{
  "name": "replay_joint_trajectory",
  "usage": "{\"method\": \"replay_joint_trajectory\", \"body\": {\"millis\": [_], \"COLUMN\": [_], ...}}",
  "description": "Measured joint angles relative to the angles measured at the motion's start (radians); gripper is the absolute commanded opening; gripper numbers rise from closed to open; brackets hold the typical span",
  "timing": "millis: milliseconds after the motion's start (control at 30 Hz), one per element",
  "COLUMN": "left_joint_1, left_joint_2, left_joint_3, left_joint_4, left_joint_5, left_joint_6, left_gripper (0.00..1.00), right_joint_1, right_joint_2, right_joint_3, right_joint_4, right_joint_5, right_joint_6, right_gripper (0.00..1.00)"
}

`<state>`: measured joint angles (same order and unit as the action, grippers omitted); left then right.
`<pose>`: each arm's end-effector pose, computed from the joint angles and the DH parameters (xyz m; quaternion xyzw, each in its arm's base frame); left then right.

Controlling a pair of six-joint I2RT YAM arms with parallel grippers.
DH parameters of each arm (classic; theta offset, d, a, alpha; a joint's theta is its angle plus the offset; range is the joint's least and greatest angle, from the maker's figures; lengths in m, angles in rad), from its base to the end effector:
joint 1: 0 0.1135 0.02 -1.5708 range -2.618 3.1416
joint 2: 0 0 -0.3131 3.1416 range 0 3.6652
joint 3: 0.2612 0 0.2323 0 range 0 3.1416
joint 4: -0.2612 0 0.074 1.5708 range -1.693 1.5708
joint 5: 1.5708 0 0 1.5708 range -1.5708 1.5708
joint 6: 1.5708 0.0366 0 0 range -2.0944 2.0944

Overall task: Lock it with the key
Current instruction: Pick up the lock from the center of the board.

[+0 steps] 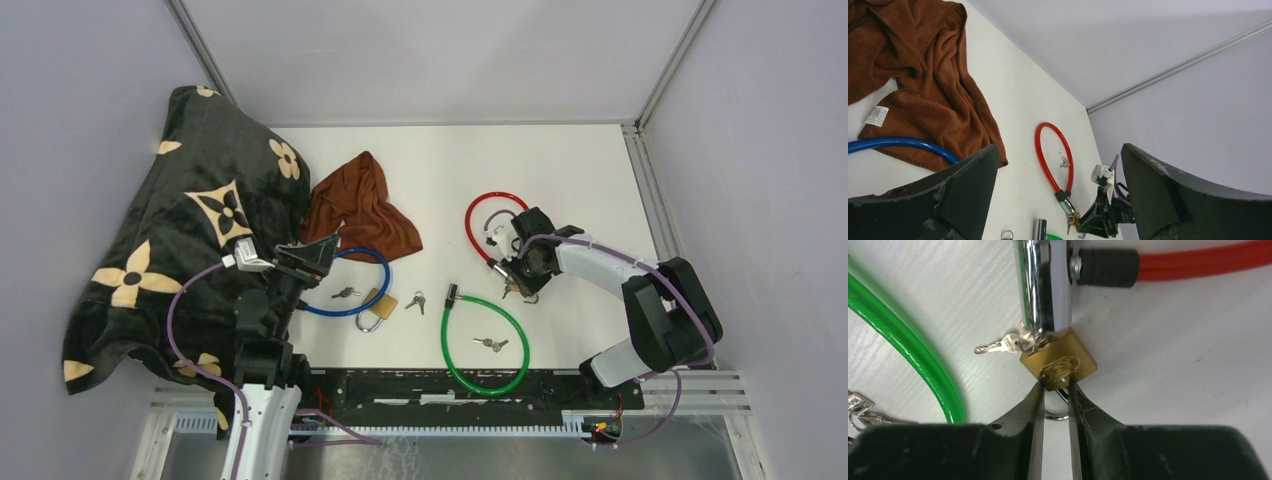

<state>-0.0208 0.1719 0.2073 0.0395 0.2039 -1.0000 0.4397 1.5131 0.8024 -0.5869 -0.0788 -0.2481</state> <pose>0.0430 -0.0083 0.2432 -0.2523 0.6322 -0.4167 0.6025 0.2168 0.1052 0.2188 -0.3388 0.9301 0.0519 0.1317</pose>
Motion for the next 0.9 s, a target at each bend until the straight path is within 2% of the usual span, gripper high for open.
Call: {"method": "replay_joint_trajectory", "body": {"millis": [233, 300, 400, 500, 667, 800, 900], "left_joint_1": [-0.007, -0.024, -0.085, -0.248, -0.579, -0.687, -0.708], "left_joint_2": [0.098, 0.160, 0.261, 0.377, 0.570, 0.773, 0.951], "left_joint_3": [0.008, 0.025, 0.064, 0.130, 0.213, 0.258, 0.331], "left_joint_4": [0.074, 0.100, 0.126, 0.103, 0.060, 0.063, 0.077], "left_joint_5": [0.115, 0.198, 0.311, 0.372, 0.413, 0.505, 0.579], "left_joint_6": [0.138, 0.227, 0.383, 0.645, 1.180, 1.552, 1.749], "left_gripper": [0.70, 0.68, 0.68, 0.70, 0.84, 0.92, 0.91], "right_joint_1": [0.001, 0.001, 0.001, 0.001, 0.001, 0.002, 0.003], "right_joint_2": [-0.021, -0.041, -0.075, -0.108, -0.146, -0.188, -0.230], "right_joint_3": [-0.015, -0.029, -0.046, -0.059, -0.077, -0.082, -0.087], "right_joint_4": [0.013, 0.018, 0.021, 0.028, 0.055, 0.068, 0.093], "right_joint_5": [-0.050, -0.077, -0.131, -0.182, -0.291, -0.393, -0.460], "right_joint_6": [-0.003, -0.002, 0.000, 0.004, 0.008, 0.013, 0.016], "right_gripper": [0.04, 0.00, 0.00, 0.00, 0.00, 0.00, 0.00]}}
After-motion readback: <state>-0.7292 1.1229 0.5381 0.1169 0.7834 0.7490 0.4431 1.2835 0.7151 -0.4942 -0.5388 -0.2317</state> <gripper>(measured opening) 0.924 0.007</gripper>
